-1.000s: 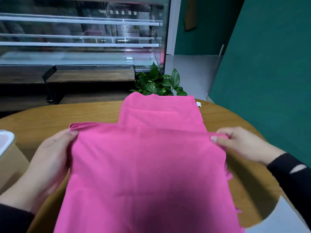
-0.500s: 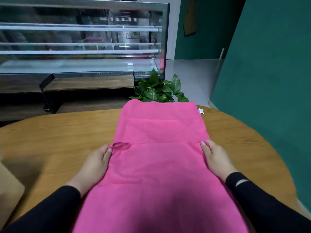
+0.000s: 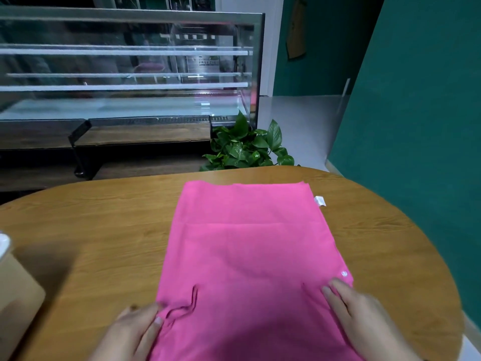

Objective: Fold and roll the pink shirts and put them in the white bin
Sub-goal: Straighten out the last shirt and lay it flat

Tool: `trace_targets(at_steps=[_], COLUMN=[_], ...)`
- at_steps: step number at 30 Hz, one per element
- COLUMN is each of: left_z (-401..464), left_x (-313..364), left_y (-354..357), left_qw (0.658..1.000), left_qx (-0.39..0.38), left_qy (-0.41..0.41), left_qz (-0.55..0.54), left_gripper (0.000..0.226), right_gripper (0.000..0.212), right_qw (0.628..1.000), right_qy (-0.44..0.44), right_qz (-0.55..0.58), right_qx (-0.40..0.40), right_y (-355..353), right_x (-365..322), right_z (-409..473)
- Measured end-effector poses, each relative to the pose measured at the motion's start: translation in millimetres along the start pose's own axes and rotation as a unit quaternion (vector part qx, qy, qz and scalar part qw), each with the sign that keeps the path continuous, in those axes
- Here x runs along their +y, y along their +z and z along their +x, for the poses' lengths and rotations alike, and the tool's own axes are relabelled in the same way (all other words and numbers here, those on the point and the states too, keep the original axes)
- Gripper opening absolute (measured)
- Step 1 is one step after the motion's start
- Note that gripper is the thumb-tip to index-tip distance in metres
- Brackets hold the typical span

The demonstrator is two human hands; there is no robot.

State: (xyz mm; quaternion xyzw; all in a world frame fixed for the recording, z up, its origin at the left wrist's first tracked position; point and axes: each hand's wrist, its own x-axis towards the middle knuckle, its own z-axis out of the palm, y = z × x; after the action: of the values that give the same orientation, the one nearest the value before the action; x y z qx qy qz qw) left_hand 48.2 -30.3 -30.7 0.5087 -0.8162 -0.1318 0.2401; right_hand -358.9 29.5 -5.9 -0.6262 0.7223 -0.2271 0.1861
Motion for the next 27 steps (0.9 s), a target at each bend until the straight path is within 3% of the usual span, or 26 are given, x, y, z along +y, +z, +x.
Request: trace_targets(at_steps=[1, 3, 6, 9, 14, 16, 19, 22, 27], left_z=[3.4, 27.3, 89.7, 157.7, 218.2, 213.6, 218.8, 232.5, 257.2], left_x=[12.4, 30.8, 66.0, 66.8, -4.0, -22.4, -32.9, -40.4, -52.8], left_y=[-15.8, -46.8, -102.3, -107.9, -19.7, 4.0, 13.4, 10.5, 12.6], left_qw=[0.998, 0.983, 0.947, 0.955, 0.959, 0.957, 0.962, 0.965, 0.962], left_qx=[0.002, 0.086, 0.227, 0.157, 0.009, -0.001, 0.019, -0.003, -0.048], left_qy=[-0.048, -0.11, -0.131, -0.151, -0.235, -0.261, -0.256, -0.248, -0.266], left_qz=[-0.036, -0.116, -0.187, -0.202, -0.157, -0.124, -0.094, -0.083, -0.048], left_gripper=[0.026, 0.02, 0.024, 0.029, 0.038, 0.042, 0.041, 0.031, 0.035], right_gripper=[0.035, 0.064, 0.043, 0.036, 0.034, 0.035, 0.037, 0.039, 0.029], right_qw=[1.0, 0.995, 0.974, 0.98, 0.998, 0.996, 0.991, 0.995, 0.992], right_qy=[-0.017, -0.011, -0.018, -0.036, 0.02, 0.063, 0.093, 0.085, 0.096], right_qz=[-0.015, -0.037, 0.072, 0.06, 0.046, 0.067, 0.086, 0.039, -0.054], right_qx=[0.001, 0.095, 0.215, 0.187, 0.048, 0.016, 0.032, 0.029, -0.059], right_y=[-14.7, -56.4, -127.8, -141.9, -64.8, -41.5, -23.0, -19.6, -26.4], right_x=[-7.0, -22.8, -67.0, -85.0, -26.3, -4.6, 14.5, 18.7, 14.9], right_z=[-7.0, -13.1, 37.4, 121.1, 229.6, 235.3, 241.9, 258.6, 289.1])
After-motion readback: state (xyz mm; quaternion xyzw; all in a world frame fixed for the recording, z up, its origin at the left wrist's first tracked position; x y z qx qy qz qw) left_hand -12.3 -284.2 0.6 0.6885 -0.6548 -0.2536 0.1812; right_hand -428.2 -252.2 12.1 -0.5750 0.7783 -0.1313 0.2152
